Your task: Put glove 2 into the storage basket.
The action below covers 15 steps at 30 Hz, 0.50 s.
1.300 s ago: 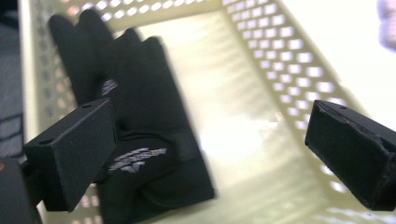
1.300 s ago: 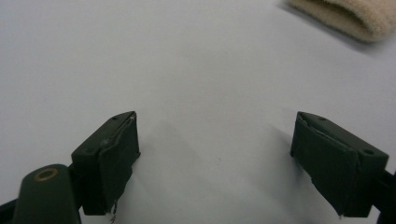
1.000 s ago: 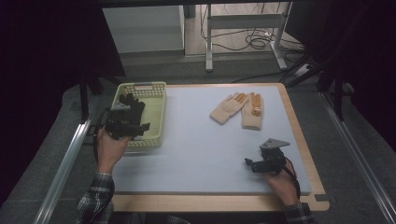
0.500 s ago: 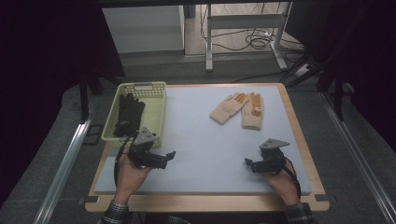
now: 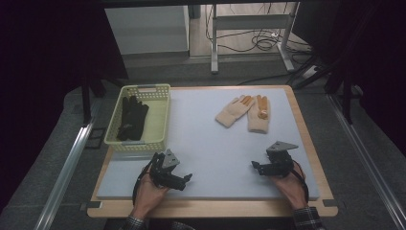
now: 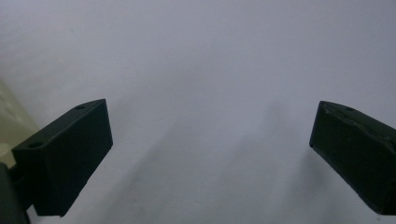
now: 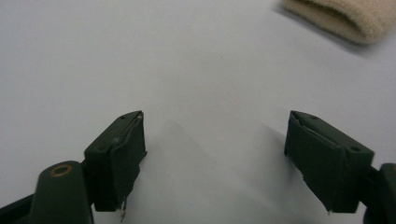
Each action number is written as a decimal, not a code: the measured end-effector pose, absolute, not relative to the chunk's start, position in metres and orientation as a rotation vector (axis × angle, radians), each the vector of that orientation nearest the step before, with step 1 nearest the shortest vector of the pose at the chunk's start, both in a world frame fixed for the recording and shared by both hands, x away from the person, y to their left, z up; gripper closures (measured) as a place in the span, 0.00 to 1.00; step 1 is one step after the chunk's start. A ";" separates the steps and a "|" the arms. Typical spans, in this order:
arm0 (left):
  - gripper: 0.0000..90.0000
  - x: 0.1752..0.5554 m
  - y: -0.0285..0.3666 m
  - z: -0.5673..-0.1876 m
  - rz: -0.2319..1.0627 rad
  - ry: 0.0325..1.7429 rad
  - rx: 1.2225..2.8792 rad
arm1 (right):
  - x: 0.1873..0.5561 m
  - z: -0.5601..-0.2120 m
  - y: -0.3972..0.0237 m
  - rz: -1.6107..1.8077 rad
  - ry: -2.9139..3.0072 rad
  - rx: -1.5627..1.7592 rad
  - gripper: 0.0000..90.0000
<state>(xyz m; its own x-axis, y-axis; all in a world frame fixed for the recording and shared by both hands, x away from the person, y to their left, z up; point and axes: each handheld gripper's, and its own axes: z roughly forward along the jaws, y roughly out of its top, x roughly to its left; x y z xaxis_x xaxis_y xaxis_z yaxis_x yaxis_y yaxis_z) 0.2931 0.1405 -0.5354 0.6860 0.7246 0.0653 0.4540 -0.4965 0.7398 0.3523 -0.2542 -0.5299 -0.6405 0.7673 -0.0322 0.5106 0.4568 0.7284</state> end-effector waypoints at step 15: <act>0.00 0.308 0.145 -0.550 0.360 1.002 2.191 | 0.401 -0.506 -0.219 1.053 2.386 1.067 0.35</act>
<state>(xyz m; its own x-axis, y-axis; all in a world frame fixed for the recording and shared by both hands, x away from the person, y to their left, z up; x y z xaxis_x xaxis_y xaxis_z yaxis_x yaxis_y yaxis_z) 0.3083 0.1452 -0.5498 0.6637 0.7473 -0.0327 0.5555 -0.4632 0.6906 0.4012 -0.2190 -0.5063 -0.6690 0.7432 0.0064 0.5056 0.4488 0.7368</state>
